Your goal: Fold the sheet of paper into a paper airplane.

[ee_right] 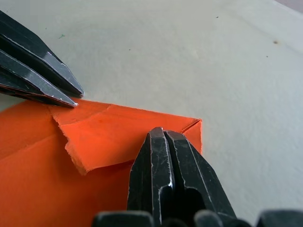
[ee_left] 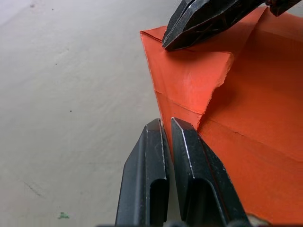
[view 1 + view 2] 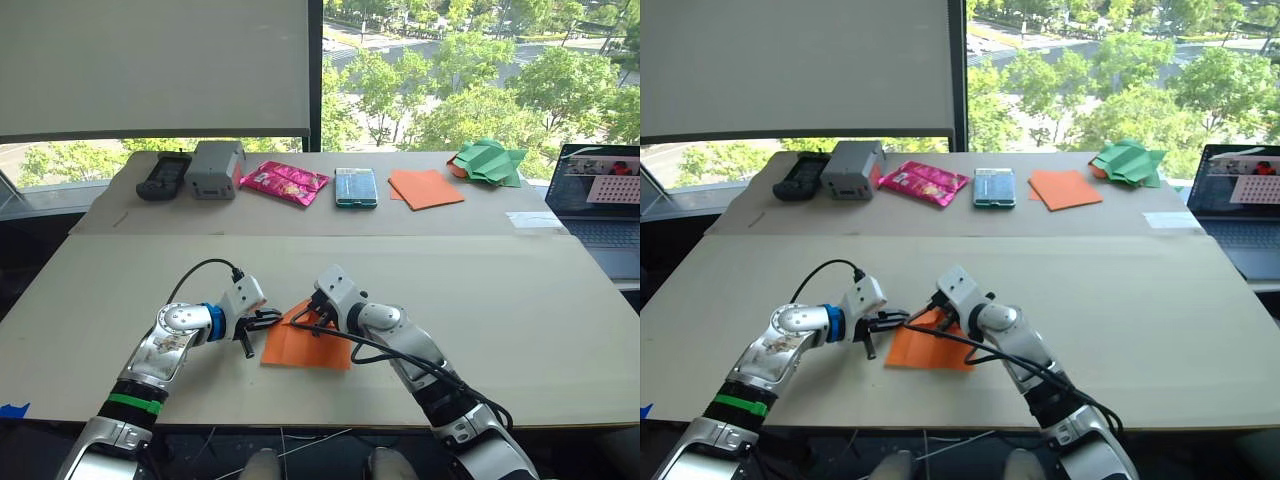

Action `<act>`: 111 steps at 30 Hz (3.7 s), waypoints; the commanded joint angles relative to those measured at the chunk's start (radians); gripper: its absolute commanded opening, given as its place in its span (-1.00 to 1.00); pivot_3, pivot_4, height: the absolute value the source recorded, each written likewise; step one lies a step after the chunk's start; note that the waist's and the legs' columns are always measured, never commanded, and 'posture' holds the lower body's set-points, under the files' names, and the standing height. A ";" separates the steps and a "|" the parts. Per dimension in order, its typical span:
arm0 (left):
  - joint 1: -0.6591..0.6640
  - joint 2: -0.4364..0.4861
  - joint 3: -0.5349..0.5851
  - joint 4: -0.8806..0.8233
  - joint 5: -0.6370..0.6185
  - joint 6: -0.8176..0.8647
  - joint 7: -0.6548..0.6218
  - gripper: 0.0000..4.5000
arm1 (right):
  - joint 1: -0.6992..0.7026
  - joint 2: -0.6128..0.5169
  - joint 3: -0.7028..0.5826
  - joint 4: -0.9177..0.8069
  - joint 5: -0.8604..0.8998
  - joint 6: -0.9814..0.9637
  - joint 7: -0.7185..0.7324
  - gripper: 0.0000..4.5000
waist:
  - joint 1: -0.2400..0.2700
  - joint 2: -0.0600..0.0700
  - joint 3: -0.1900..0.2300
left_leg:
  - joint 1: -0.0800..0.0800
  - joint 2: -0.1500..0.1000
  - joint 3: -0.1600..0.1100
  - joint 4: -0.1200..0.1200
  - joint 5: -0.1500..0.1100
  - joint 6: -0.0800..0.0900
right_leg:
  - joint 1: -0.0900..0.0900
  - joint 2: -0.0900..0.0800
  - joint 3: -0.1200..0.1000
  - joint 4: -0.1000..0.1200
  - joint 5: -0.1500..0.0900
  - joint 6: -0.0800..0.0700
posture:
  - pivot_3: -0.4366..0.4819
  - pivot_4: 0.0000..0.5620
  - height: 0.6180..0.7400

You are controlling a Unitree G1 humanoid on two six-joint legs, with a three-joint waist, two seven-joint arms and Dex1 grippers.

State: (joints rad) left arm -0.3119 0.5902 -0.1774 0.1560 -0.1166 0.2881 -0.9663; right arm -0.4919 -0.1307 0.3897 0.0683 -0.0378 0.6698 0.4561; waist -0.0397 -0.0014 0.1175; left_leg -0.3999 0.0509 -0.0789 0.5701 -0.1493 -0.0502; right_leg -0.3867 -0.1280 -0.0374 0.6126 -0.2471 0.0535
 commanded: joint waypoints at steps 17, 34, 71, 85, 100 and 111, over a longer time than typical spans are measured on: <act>-0.043 0.033 0.167 -0.160 -0.173 0.225 0.011 -0.84 | -0.017 -0.020 -0.001 0.003 -0.017 -0.010 0.004 -1.00 | 0.002 -0.003 0.008 | -0.005 0.000 0.000 -0.001 -0.001 -0.001 | -0.006 0.000 -0.001 0.000 0.000 0.000 | -0.05 -0.47 0.38; -0.182 -0.123 -0.108 0.213 0.034 -0.022 -0.035 -0.84 | 0.019 -0.106 -0.185 -0.315 0.092 0.146 0.031 -1.00 | 0.037 -0.005 0.010 | -0.007 -0.001 0.000 0.001 0.000 0.000 | -0.003 0.001 -0.001 -0.002 0.000 0.001 | -0.05 -0.47 0.38; -0.171 -0.140 -0.131 0.192 0.057 -0.060 -0.063 -0.84 | 0.134 -0.112 -0.114 -0.418 0.190 0.118 0.081 -1.00 | 0.050 -0.006 0.008 | -0.006 -0.001 0.001 0.001 -0.001 -0.001 | -0.001 -0.002 -0.002 -0.005 0.000 0.001 | -0.05 -0.47 0.38; -0.188 -0.178 -0.180 0.167 0.074 -0.047 -0.093 -0.84 | 0.134 -0.114 -0.082 -0.361 0.179 0.083 0.064 -1.00 | 0.052 -0.006 0.008 | -0.007 -0.002 0.001 0.001 0.000 -0.001 | -0.001 -0.002 -0.002 -0.004 0.000 0.001 | -0.05 -0.47 0.38; -0.121 -0.051 -0.031 0.054 0.009 0.060 -0.073 -0.84 | 0.068 -0.045 -0.003 -0.208 0.117 0.067 0.015 -1.00 | 0.017 -0.006 0.009 | -0.006 -0.001 0.000 0.001 0.000 0.000 | -0.002 -0.001 -0.002 -0.002 0.000 0.001 | -0.05 -0.47 0.38; -0.123 0.002 0.097 -0.066 -0.089 0.163 -0.030 -0.84 | 0.059 -0.035 0.013 -0.156 0.093 0.036 0.034 -1.00 | 0.027 -0.006 0.013 | -0.007 -0.001 0.000 0.001 0.000 -0.001 | -0.004 -0.001 -0.002 -0.002 0.000 0.001 | -0.05 -0.47 0.38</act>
State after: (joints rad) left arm -0.4064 0.5894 -0.1153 0.1310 -0.1734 0.4425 -1.0032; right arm -0.4182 -0.1709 0.3922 -0.0865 0.0585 0.7228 0.4816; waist -0.0131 -0.0077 0.1301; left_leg -0.4073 0.0500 -0.0789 0.5707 -0.1498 -0.0509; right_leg -0.3902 -0.1290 -0.0392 0.6105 -0.2470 0.0545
